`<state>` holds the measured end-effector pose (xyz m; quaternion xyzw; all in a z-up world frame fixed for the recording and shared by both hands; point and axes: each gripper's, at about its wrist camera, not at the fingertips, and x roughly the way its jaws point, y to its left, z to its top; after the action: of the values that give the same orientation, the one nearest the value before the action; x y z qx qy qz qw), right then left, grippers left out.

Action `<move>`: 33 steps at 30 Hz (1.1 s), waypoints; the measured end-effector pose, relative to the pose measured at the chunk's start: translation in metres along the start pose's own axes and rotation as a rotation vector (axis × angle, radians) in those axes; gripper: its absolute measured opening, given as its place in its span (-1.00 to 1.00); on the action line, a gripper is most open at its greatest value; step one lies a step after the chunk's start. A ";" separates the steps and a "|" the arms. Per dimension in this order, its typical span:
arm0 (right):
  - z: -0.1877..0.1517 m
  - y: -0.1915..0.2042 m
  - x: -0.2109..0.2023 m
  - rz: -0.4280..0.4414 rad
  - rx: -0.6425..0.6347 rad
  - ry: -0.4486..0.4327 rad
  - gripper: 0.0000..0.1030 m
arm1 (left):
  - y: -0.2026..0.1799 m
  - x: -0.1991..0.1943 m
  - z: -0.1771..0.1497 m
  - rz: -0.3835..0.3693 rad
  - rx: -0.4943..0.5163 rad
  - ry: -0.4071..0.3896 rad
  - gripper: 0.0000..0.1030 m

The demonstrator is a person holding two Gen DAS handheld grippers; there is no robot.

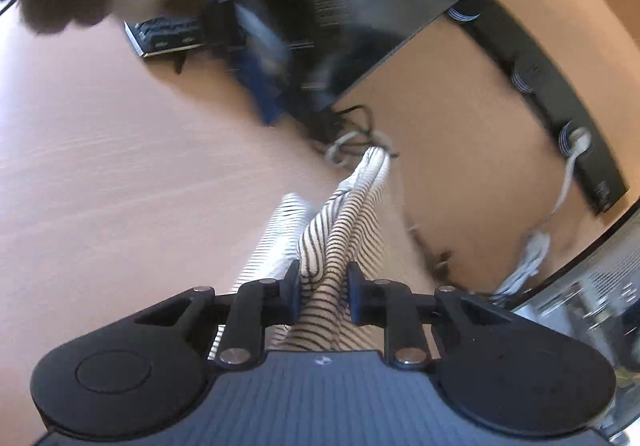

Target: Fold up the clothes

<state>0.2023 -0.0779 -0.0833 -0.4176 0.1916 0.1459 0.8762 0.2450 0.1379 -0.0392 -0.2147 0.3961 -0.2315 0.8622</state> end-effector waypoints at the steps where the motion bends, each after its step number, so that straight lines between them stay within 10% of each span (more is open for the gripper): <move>1: 0.001 -0.009 -0.008 -0.002 -0.007 -0.008 -0.62 | 0.004 -0.001 -0.001 0.005 -0.013 0.000 -0.21; 17: -0.030 0.064 -0.007 0.110 -0.330 -0.035 -0.54 | -0.063 0.027 0.006 -0.131 0.133 -0.001 0.00; 22: -0.020 0.015 -0.020 0.208 -0.056 -0.035 -0.21 | -0.067 0.087 -0.009 -0.003 0.213 0.095 -0.07; 24: -0.024 -0.015 -0.030 0.274 0.093 -0.039 0.37 | -0.070 0.091 -0.013 0.015 0.244 0.091 -0.06; 29: -0.048 -0.102 -0.038 0.324 0.507 -0.058 1.00 | -0.074 0.091 -0.016 0.029 0.276 0.085 -0.05; 33: -0.063 -0.145 -0.012 0.236 0.746 -0.059 1.00 | -0.082 0.089 -0.020 0.064 0.323 0.070 -0.04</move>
<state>0.2378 -0.2169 -0.0165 -0.0410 0.2530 0.1779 0.9501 0.2619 0.0182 -0.0579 -0.0525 0.3901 -0.2718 0.8782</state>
